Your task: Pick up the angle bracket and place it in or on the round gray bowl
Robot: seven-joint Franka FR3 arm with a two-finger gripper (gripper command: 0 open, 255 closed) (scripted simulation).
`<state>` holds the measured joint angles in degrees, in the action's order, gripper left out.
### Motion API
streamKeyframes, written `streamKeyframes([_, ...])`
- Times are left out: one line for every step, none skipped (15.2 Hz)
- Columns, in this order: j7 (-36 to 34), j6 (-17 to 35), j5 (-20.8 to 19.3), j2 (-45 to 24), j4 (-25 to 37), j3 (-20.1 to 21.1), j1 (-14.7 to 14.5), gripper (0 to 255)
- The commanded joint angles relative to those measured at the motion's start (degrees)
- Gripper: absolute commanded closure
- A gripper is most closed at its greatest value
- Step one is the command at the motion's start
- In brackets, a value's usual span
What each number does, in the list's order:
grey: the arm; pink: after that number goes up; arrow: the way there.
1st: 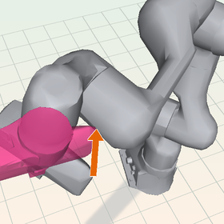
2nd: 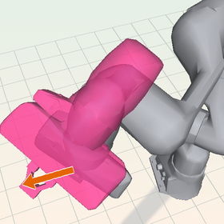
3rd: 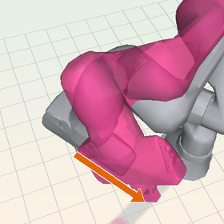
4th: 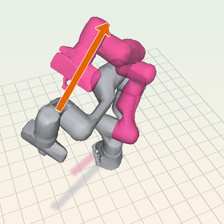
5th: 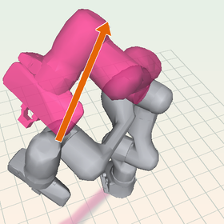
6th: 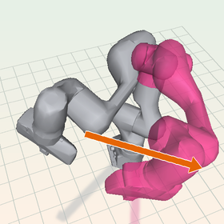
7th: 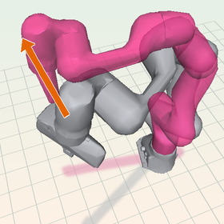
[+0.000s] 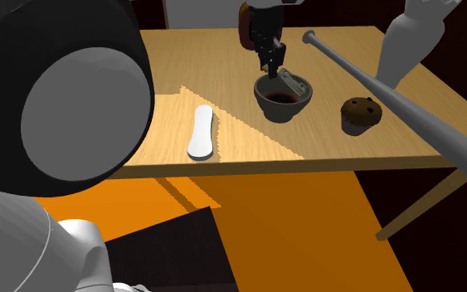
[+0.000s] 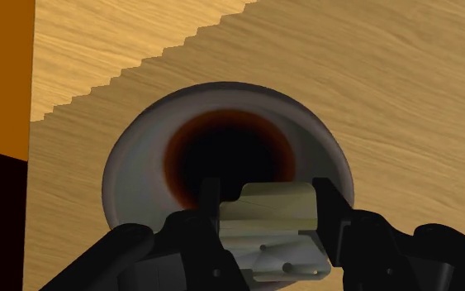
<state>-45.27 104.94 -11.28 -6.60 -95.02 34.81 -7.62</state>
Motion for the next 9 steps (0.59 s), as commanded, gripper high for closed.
streamKeyframes([-0.06, 1.57, 0.08, 0.24, -1.72, -0.08, 0.16, 255])
streamKeyframes([-0.16, 2.32, 0.04, 0.23, -2.48, -0.10, 0.19, 255])
streamKeyframes([-0.35, 3.63, -0.07, 0.18, -3.75, -0.14, 0.23, 255])
streamKeyframes([-0.35, 3.63, -0.06, 0.19, -3.77, -0.14, 0.24, 255])
streamKeyframes([-0.35, 3.63, -0.06, 0.18, -3.76, -0.14, 0.24, 255])
streamKeyframes([-0.35, 3.63, -0.07, 0.18, -3.75, -0.14, 0.24, 255])
streamKeyframes([-0.35, 3.63, -0.07, 0.18, -3.75, -0.14, 0.24, 255])
streamKeyframes([-0.35, 3.63, -0.07, 0.18, -3.75, -0.14, 0.24, 255])
streamKeyframes([-0.35, 3.63, -0.07, 0.18, -3.75, -0.14, 0.24, 255])
